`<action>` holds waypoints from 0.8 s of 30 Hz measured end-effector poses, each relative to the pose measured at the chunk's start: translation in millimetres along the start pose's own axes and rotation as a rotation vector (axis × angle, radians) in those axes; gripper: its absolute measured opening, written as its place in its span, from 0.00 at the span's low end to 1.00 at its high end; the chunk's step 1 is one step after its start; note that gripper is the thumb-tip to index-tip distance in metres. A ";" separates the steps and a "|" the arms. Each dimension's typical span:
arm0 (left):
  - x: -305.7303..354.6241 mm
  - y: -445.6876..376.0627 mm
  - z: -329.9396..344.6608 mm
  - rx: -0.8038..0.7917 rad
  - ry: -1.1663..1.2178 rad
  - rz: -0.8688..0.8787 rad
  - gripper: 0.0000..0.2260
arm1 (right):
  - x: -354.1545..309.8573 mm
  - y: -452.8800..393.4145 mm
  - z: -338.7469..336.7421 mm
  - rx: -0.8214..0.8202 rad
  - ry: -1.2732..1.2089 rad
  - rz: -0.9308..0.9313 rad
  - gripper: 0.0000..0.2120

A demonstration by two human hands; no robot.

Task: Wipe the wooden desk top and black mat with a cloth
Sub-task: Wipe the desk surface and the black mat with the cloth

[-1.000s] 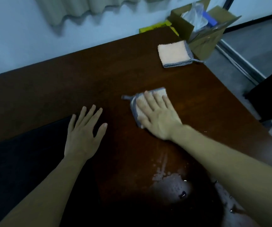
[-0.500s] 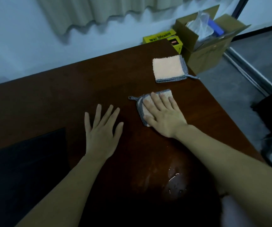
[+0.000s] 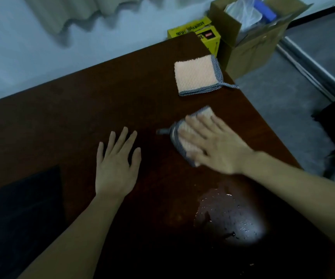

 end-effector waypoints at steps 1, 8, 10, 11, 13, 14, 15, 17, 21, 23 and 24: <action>0.2 -0.1 0.1 0.003 0.006 -0.001 0.24 | 5.5 -14.1 -5.8 0.017 -0.013 0.058 0.37; -1.5 0.2 1.6 -0.001 0.001 0.012 0.27 | -34.1 -23.8 10.7 0.155 -0.067 0.173 0.34; -1.4 -0.7 0.5 -0.010 -0.001 0.004 0.27 | -47.5 0.6 21.9 0.166 -0.065 0.089 0.33; -1.0 -0.9 -0.4 -0.008 0.003 0.001 0.27 | -52.0 16.1 27.5 0.157 -0.066 0.036 0.32; 0.1 -0.7 -1.5 -0.006 0.010 -0.006 0.28 | -56.0 50.0 37.2 0.120 -0.053 -0.057 0.31; -0.1 -0.1 -1.3 -0.006 0.008 -0.011 0.29 | -54.2 64.9 40.6 0.086 -0.038 -0.093 0.31; 0.0 0.2 -1.2 -0.005 0.006 -0.013 0.29 | -48.0 75.1 40.3 0.046 -0.018 -0.136 0.31; 0.7 0.6 -1.8 -0.006 -0.002 -0.008 0.28 | -24.9 78.2 34.6 -0.012 0.027 -0.196 0.31; 0.4 0.4 -1.6 -0.011 -0.012 0.001 0.27 | 18.6 33.3 9.6 0.069 0.028 0.049 0.33; 0.3 1.6 -0.5 -0.004 -0.016 0.003 0.26 | 25.7 6.4 -0.8 0.096 -0.053 0.247 0.35; -0.1 1.6 0.3 -0.002 -0.017 0.002 0.26 | 22.8 -4.0 -2.9 0.106 -0.088 0.319 0.35</action>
Point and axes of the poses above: each hand's wrist, its own y-axis away from the middle knuckle, its own z-axis out of the palm, x = y × z, the point moved 1 cm from there along -y, towards the middle knuckle, and after that the axes turned 12 degrees about -y, right-handed, at the moved point
